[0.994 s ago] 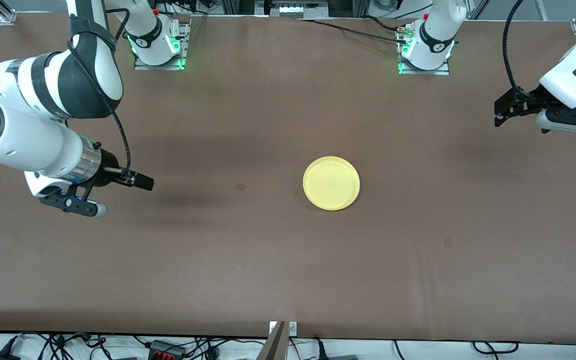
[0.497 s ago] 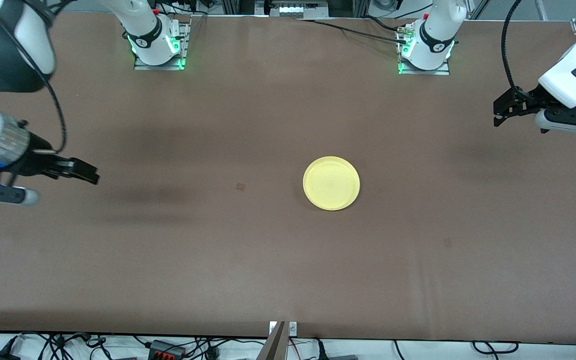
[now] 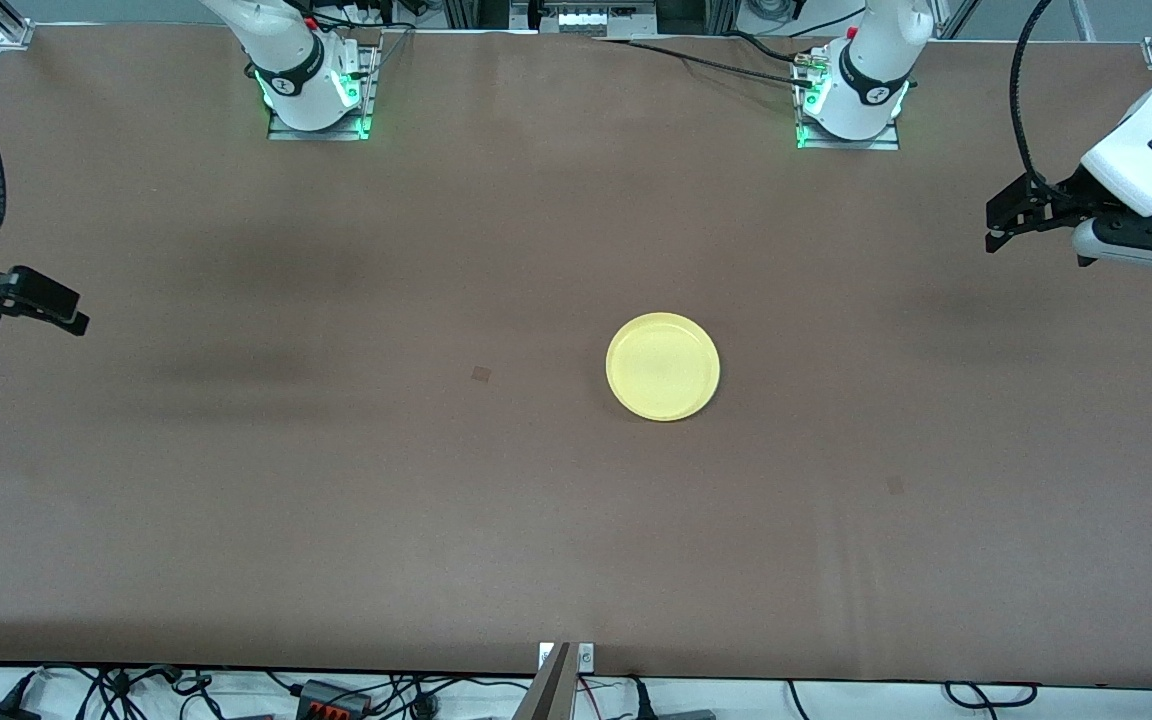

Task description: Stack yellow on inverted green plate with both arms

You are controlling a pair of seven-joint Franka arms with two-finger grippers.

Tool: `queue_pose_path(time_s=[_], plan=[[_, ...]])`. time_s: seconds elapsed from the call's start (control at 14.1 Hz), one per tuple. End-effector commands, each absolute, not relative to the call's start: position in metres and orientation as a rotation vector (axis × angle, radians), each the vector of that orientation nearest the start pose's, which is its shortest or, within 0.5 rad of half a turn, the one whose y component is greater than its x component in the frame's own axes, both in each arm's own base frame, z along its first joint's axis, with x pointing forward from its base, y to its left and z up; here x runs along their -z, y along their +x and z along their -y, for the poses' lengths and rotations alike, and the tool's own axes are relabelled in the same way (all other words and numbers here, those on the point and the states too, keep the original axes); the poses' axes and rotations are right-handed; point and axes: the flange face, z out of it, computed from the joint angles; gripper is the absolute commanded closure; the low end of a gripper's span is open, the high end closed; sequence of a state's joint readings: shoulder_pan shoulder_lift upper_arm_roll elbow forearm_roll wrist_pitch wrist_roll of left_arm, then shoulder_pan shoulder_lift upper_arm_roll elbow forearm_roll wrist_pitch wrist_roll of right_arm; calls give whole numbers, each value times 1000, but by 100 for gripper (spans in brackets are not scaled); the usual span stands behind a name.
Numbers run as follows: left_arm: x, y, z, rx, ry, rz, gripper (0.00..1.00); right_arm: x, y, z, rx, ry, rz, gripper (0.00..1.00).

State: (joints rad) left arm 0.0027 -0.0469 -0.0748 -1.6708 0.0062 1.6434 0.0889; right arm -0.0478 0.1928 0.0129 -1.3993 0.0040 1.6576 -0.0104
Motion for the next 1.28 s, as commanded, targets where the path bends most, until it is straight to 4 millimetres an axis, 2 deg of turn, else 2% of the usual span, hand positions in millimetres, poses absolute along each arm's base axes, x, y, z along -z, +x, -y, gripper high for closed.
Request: queue_pose_path(time_s=[0.0, 0.14, 0.43, 0.64, 0.71, 0.99, 1.21], plan=[[-615, 545, 37, 24, -3138, -260, 0, -610, 607, 16, 101, -3152, 5, 0], [-615, 545, 37, 24, -3138, -257, 0, -610, 607, 18, 101, -3151, -7, 0], [-608, 549, 38, 10, -3143, -260, 0, -607, 606, 11, 88, -3172, 3, 0], [-610, 551, 35, 15, -3142, -253, 0, -611, 597, 9, 61, -3176, 0, 0], [-610, 552, 30, 15, -3143, -241, 0, -613, 589, 9, 34, -3175, -1, 0], [-610, 552, 29, 15, -3143, -238, 0, -599, 563, 13, 14, -3166, -5, 0], [-610, 552, 30, 15, -3143, -241, 0, -581, 549, 14, 50, -3161, 1, 0]])
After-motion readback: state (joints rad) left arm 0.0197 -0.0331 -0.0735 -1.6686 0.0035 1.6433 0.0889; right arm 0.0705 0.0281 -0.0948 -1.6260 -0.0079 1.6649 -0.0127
